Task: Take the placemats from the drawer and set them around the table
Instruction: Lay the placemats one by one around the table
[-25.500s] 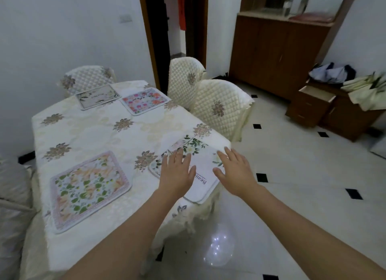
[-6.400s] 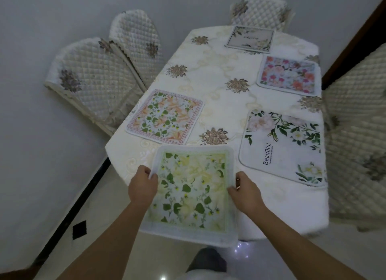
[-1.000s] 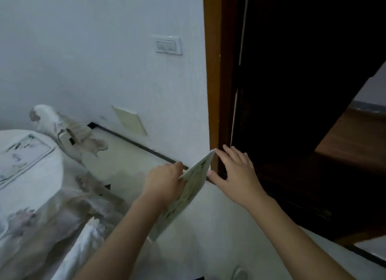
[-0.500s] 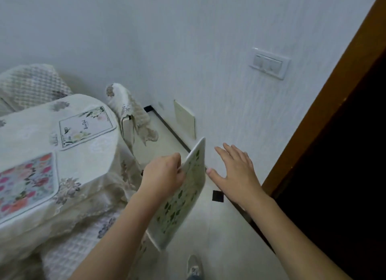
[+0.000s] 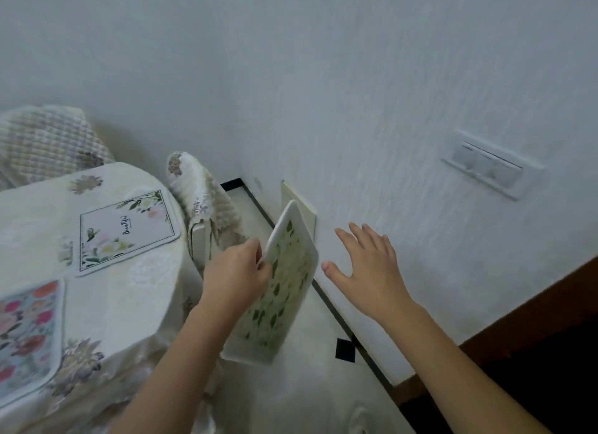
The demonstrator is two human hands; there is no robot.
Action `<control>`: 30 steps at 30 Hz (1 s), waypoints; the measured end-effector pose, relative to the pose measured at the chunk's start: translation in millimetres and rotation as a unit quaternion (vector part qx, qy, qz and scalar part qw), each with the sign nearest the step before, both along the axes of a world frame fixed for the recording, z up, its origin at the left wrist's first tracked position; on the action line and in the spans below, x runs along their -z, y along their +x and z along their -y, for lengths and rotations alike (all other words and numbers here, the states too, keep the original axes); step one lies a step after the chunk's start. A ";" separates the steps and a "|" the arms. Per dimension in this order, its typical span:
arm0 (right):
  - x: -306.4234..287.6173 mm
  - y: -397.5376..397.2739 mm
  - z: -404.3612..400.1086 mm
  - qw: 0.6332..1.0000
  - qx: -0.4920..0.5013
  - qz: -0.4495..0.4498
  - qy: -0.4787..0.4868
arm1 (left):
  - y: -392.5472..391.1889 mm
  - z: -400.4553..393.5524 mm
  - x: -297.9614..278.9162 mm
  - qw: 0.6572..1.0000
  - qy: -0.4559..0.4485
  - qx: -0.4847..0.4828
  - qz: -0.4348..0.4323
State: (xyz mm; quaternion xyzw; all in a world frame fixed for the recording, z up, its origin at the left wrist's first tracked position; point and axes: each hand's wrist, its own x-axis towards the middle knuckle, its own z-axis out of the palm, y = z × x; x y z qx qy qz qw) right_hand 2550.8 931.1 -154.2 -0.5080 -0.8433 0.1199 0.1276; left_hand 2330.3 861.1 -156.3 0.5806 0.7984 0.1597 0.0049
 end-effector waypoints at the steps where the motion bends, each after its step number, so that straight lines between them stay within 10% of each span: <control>1: 3.4 -8.6 -12.2 1.000 -0.010 0.002 -0.004 | -6.5 -8.4 1.7 1.000 -0.002 -0.014 0.000; 30: -5.2 -266.6 -370.9 0.987 -0.155 -0.032 0.002 | -201.1 -300.5 -26.4 0.976 0.118 -0.179 0.031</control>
